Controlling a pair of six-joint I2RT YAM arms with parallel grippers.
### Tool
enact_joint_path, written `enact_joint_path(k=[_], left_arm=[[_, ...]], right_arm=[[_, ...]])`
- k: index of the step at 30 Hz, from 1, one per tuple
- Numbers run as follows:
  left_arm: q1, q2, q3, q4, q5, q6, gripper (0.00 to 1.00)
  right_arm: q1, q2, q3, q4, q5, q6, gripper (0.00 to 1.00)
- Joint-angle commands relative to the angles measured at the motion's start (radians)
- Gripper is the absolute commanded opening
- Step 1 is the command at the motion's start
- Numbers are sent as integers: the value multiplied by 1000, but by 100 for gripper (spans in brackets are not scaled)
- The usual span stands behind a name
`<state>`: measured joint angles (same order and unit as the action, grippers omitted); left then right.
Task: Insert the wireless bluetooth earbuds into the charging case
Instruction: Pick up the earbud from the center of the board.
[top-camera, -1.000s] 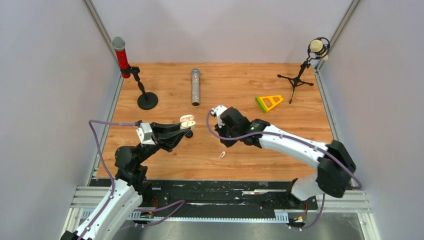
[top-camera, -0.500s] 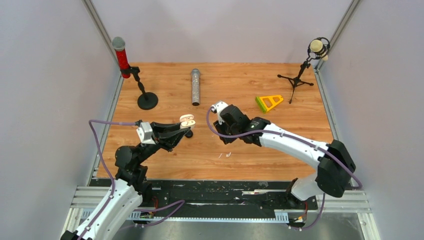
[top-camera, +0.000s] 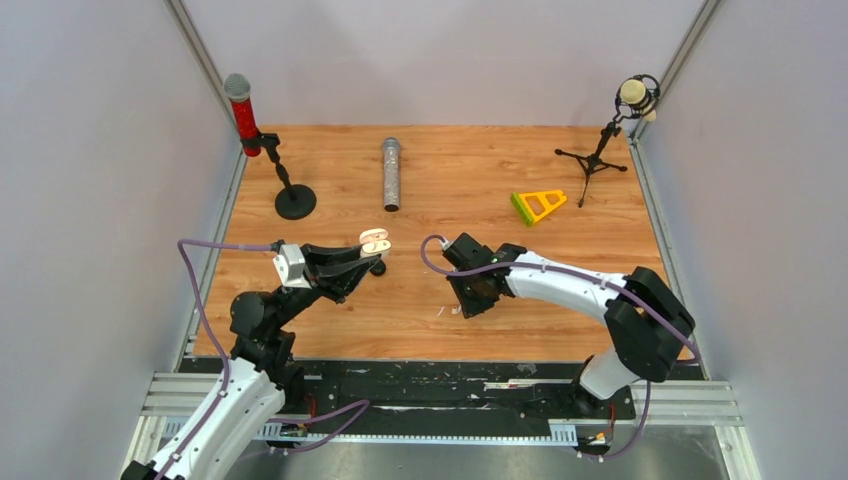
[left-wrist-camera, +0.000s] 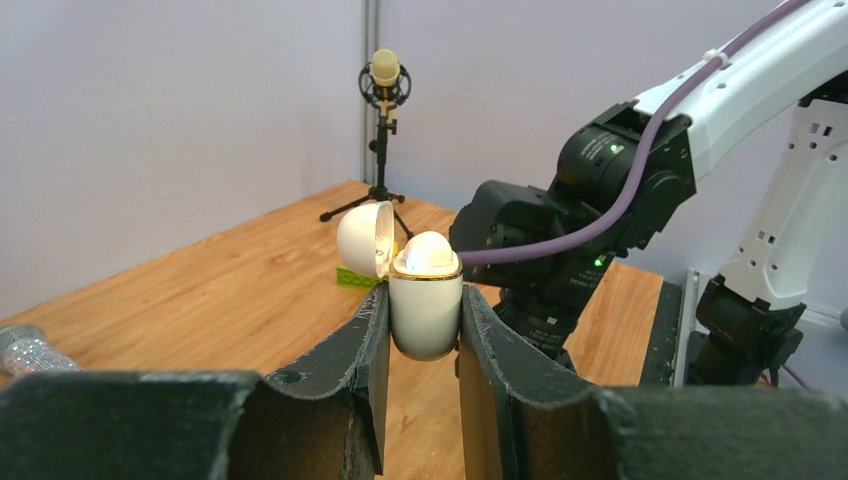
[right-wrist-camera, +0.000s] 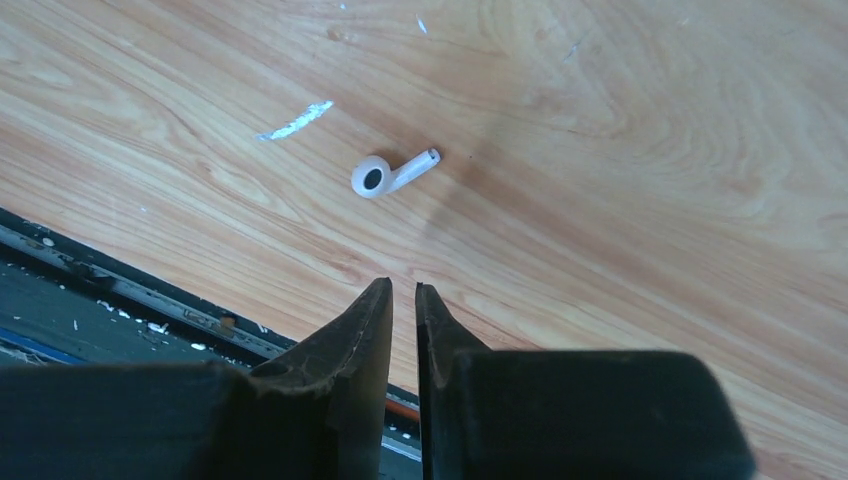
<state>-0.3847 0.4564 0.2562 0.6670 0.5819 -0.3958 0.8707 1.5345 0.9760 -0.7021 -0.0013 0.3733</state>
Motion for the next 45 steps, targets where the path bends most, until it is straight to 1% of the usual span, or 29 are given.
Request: enact_joint_path(k=[1, 4, 10, 17, 21, 25, 28, 32, 36, 37, 39, 45], left_arm=[[4, -1, 38, 32, -8, 7, 0], [4, -5, 39, 29, -11, 9, 0], [4, -8, 41, 26, -11, 11, 0], [4, -11, 41, 24, -9, 14, 0], [4, -5, 37, 33, -8, 15, 0], [4, -10, 39, 25, -9, 16, 0], [4, -14, 41, 21, -12, 20, 0], [4, -5, 37, 34, -11, 17, 0], [4, -12, 40, 28, -13, 19, 0], [5, -14, 40, 25, -13, 22, 0], [6, -16, 41, 22, -14, 23, 0], [6, -13, 40, 25, -14, 24, 0]], right_arm=[[-3, 55, 10, 13, -44, 35, 16], [-4, 86, 18, 39, -44, 16, 14], [-4, 206, 72, 73, -50, 11, 8], [-35, 262, 122, 60, 92, 16, 7], [-48, 290, 154, 118, 100, -41, 7], [-54, 372, 232, 99, 142, -76, 7], [-68, 389, 243, 94, 166, -78, 6], [-78, 402, 271, 146, 93, -104, 7], [-58, 429, 317, 161, 23, -137, 7], [-53, 431, 318, 166, -30, -143, 7], [-46, 428, 311, 172, -93, -153, 6], [-20, 391, 255, 154, -147, -153, 4]])
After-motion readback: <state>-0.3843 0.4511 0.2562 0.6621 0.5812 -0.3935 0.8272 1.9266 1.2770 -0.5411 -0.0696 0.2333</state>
